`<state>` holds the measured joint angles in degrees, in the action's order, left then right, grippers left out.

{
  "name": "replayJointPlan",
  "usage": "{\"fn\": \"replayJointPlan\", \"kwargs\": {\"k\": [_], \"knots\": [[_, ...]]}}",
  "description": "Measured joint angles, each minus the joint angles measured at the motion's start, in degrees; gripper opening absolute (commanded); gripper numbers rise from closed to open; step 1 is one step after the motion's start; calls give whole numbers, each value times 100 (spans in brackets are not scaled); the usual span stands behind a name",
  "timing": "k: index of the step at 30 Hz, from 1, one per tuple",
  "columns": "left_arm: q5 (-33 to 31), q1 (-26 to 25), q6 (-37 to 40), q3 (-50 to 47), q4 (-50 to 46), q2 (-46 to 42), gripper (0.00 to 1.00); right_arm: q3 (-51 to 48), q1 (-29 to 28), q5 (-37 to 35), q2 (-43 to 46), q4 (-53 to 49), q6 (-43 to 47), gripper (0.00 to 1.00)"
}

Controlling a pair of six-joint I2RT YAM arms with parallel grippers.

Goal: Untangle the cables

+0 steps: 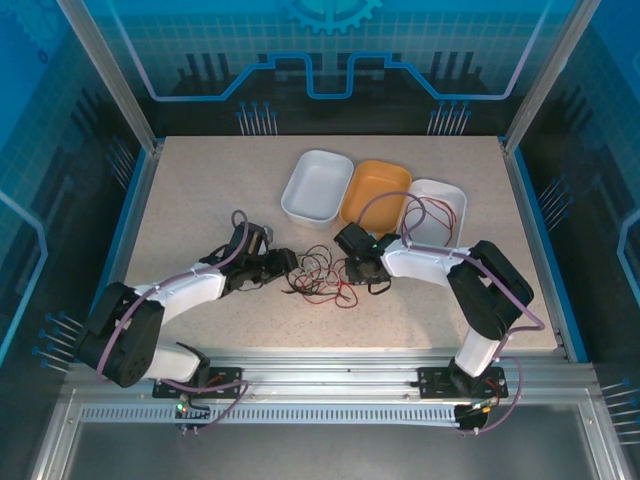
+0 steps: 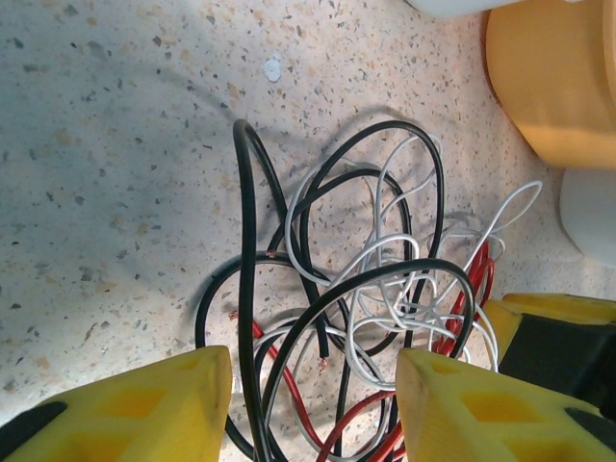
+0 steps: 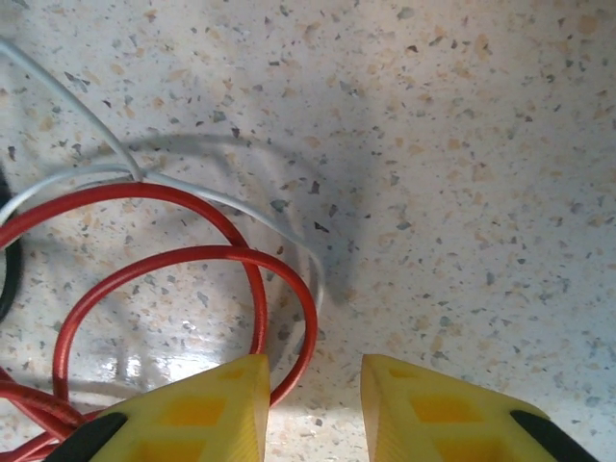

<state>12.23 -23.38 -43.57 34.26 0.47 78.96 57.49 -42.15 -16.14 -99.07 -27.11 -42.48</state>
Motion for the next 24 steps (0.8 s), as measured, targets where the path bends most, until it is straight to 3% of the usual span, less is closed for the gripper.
{"fn": "replayJointPlan", "kwargs": {"k": [6,18,24], "knots": [[-2,-59,0,2,-39,-35,59,114,0,31,-195,35,-42,25],[-155,-114,70,138,-398,-334,68,111,17,33,-188,61,-118,0],[-260,-179,227,225,-645,-549,68,68,22,31,-105,59,15,0]]}}
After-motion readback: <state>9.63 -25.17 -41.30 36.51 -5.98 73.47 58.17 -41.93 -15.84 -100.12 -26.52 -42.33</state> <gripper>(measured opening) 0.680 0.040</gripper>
